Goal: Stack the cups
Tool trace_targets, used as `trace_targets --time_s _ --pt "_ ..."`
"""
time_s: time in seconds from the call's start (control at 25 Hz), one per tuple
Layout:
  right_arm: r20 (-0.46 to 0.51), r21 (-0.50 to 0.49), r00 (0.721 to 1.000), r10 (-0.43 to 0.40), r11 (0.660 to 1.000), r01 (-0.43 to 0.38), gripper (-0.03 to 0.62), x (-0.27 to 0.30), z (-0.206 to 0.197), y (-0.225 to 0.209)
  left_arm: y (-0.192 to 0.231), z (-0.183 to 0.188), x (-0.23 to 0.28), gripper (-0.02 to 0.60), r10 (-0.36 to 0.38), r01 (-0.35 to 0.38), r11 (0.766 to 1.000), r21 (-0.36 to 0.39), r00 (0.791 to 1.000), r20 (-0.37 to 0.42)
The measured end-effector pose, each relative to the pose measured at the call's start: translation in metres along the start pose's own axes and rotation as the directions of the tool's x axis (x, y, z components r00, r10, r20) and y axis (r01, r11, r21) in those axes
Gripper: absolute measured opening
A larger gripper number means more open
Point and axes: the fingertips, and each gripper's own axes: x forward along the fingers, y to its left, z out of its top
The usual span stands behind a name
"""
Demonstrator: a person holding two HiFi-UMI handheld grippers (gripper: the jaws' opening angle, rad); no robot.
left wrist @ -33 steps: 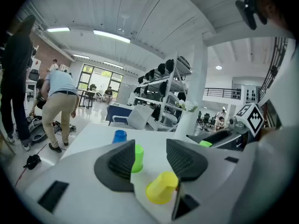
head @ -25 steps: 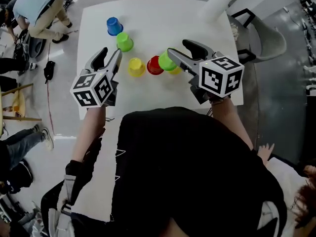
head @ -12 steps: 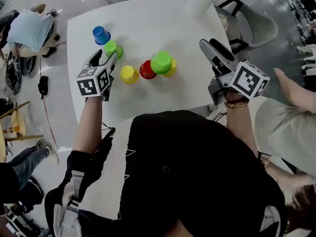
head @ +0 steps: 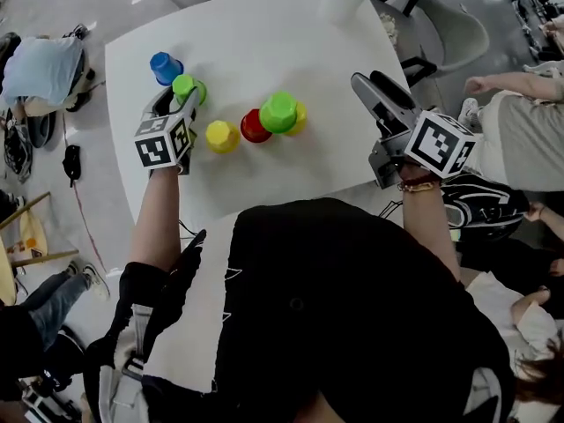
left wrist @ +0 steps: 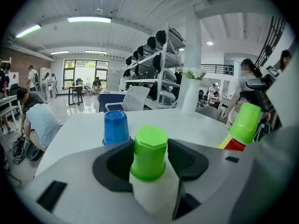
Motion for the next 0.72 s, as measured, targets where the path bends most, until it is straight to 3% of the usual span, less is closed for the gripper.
trace_targets --time_s 0.48,0.72 --pt "-0.012 0.003 1.000 0.022 1.000 -0.022 0.264 -0.003 -0.005 0.000 -0.012 0.011 -0.014 0.227 -0.028 0.028 0.999 0.019 0.999 0.029" --pt "-0.005 0.001 0.999 0.047 0.999 -0.047 0.261 -0.017 -0.005 -0.004 -0.045 0.032 -0.040 0.227 -0.074 0.069 0.996 0.052 0.993 0.092"
